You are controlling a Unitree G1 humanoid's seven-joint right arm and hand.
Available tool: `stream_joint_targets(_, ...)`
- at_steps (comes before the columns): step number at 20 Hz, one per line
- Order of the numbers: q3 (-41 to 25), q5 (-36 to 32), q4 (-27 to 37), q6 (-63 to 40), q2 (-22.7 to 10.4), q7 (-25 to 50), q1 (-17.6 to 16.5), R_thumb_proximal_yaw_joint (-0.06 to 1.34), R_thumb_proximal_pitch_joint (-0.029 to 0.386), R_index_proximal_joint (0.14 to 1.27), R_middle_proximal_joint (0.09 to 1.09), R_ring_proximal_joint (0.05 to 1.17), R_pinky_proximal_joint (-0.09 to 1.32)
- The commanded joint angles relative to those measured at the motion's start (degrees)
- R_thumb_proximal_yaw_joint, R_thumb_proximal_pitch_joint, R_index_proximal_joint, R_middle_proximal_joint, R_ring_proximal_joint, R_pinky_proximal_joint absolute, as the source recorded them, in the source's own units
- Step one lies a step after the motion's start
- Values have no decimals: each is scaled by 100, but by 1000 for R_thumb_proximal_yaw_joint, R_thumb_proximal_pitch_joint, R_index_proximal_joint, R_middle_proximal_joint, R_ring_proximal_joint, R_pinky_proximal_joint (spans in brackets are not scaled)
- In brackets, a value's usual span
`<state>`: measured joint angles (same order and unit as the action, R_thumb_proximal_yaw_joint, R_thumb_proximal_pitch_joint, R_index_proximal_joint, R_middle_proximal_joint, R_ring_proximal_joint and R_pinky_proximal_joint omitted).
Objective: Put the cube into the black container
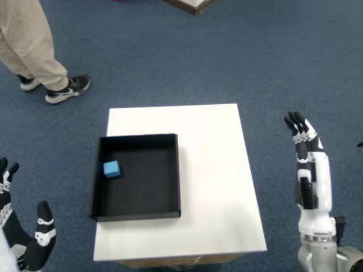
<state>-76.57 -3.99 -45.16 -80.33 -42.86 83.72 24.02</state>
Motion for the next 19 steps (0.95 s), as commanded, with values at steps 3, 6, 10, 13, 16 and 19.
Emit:
stream_joint_targets(3,242,-17,-340,-314,38,184,126,-3,259,199,176,212,-25)
stream_joint_targets(6,299,36,-389,-345,106,219,104,-4,251,207,181,216,-24)
stream_joint_targets(10,418,209,-252,-326,91,264,31,-6,239,216,186,217,-29)
stream_joint_targets(13,505,346,-115,-213,64,309,-61,-7,232,224,190,219,-31)
stream_joint_targets(16,559,425,-108,-94,95,366,-155,-8,230,235,194,223,-27)
stream_joint_targets(19,607,454,-213,-51,167,418,-183,-9,229,247,201,231,-22)
